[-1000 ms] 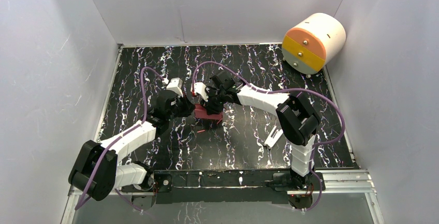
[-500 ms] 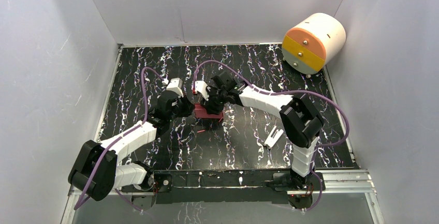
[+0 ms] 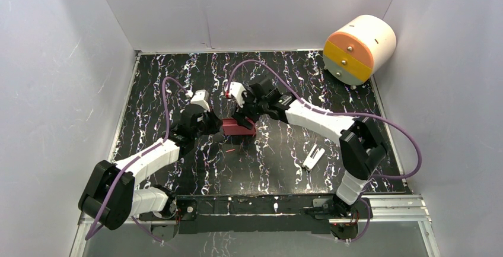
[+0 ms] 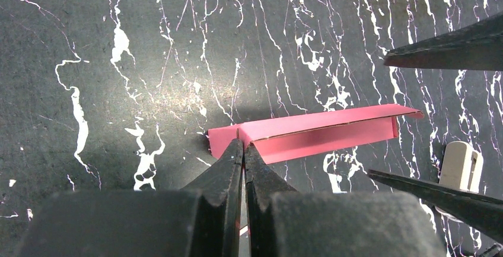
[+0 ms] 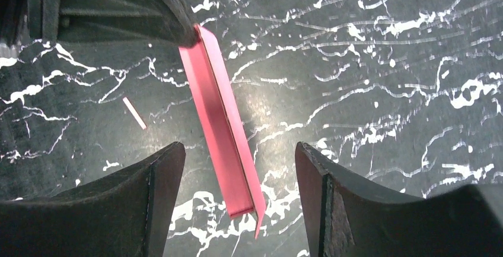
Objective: Fold the paper box
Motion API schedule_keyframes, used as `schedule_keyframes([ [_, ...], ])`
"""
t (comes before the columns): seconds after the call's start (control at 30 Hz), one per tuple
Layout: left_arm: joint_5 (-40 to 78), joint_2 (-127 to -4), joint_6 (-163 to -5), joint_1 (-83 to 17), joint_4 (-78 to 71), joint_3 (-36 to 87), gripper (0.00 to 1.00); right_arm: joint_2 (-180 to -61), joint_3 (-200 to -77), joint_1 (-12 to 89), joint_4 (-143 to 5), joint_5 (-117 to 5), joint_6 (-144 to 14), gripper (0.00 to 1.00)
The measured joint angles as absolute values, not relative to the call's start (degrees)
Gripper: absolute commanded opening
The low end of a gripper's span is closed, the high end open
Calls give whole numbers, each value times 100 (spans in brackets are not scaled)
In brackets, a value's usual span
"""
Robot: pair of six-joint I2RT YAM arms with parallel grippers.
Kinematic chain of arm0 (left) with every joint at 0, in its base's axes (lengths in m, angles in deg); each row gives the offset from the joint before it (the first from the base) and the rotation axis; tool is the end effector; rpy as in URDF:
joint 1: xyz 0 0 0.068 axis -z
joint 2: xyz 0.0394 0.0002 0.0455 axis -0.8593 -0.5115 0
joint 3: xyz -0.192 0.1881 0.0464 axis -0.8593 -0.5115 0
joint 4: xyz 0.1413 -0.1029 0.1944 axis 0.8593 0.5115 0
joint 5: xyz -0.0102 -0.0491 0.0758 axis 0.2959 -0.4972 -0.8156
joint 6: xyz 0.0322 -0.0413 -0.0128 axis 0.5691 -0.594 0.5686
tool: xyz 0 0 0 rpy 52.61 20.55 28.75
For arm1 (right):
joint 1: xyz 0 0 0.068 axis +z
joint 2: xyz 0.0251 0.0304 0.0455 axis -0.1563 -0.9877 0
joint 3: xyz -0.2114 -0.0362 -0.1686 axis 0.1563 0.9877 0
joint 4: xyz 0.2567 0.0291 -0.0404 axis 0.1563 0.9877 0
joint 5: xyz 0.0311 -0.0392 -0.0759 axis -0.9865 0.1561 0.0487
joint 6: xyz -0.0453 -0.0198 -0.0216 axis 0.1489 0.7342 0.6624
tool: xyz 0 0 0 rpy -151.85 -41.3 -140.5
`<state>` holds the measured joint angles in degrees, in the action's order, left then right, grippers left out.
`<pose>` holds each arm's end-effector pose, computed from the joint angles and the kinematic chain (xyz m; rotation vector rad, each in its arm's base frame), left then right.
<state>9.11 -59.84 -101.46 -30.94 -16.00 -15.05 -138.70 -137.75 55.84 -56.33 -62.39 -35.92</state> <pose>0.2290 -0.1221 0.2132 -0.0349 2.0350 -0.6174 0.2644 0.2948 0.2637 -1.3826 1.7737 0.5055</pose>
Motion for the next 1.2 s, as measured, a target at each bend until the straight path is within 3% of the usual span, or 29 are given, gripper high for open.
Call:
schedule_keyframes([
  [0.37, 843, -5987, -10142, -3059, -1541, -1484, 0, -12766, -13023, 5357, -5657, -5598, -3778, 77],
  [0.87, 806, -5995, -10128, -3055, -1388, -1414, 0, -12784, -12619, 5298, -5644, -5590, -3835, 77],
  [0.9, 806, -5995, -10126, -3055, -1385, -1414, 0, -12799, -12619, 5289, -5644, -5592, -3835, 60],
  [0.93, 806, -5995, -10124, -3055, -1385, -1414, 0, -12819, -12619, 5282, -5644, -5592, -3837, 34],
  [1.07, 806, -6006, -10122, -3051, -1370, -1403, 0, -12847, -12610, 5252, -5745, -5598, -4506, 20],
  [1.2, 806, -6021, -10122, -3048, -1348, -1379, 0, -12873, -12610, 5232, -5799, -5609, -4849, 18],
])
